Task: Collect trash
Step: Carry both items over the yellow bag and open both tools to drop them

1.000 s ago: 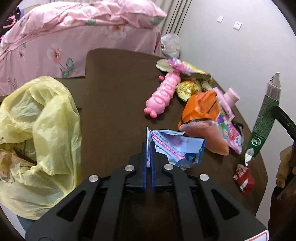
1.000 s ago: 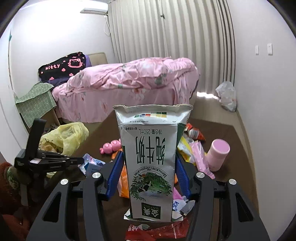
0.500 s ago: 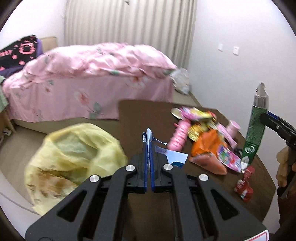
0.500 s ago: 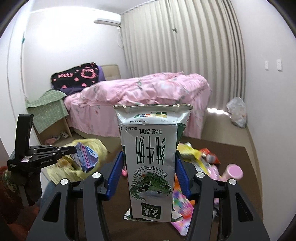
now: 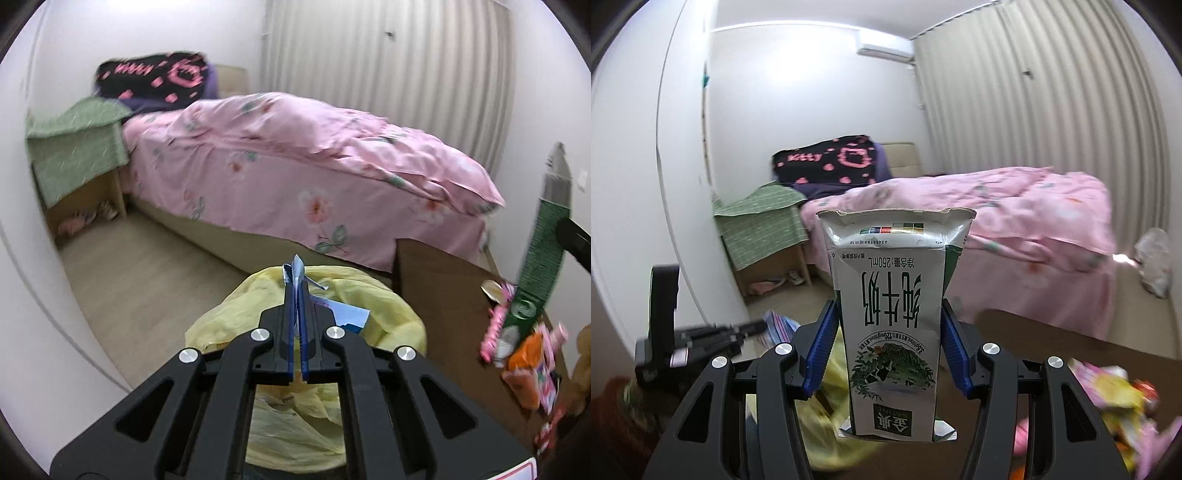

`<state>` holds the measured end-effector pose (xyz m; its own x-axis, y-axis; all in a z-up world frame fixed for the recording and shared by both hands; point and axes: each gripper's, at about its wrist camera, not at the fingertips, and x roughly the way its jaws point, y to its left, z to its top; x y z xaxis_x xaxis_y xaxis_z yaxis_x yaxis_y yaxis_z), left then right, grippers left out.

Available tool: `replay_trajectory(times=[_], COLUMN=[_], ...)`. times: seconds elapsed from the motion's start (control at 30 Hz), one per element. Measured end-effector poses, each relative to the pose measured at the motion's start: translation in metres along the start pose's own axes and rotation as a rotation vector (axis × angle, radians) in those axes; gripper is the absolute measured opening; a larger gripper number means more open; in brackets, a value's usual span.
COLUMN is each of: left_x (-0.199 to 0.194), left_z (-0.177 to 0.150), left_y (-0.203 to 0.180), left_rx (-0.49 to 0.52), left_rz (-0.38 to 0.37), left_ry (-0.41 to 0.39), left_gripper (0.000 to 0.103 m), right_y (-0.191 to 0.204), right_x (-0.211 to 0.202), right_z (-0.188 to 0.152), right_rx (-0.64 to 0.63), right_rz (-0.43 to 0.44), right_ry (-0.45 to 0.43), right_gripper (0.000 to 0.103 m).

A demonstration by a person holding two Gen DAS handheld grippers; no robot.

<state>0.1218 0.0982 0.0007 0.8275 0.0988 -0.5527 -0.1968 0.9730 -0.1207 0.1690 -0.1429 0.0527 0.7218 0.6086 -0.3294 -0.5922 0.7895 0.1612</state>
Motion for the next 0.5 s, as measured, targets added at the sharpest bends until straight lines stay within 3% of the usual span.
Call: replay_trajectory(times=[0.2,0.37,0.5], left_x=[0.02,0.044,0.064], left_z=[-0.009,-0.019,-0.033], left_y=[0.02,0.026,0.024], left_rx=[-0.094,-0.114,-0.123], left_rz=[0.059,0.046,-0.001], left_ry=[-0.035,0.037,0.09], left_gripper=[0.002,0.002,0.002], right_y=[0.019,0.013,0.003], right_x=[0.097,0.157,0.172], right_z=[-0.008,-0.042,-0.066], right_rx=[0.038,0.098,0.107], right_rz=[0.125,0.194,0.173], right_ry=[0.071,0.295,0.419], right_gripper=[0.051,0.051,0.051])
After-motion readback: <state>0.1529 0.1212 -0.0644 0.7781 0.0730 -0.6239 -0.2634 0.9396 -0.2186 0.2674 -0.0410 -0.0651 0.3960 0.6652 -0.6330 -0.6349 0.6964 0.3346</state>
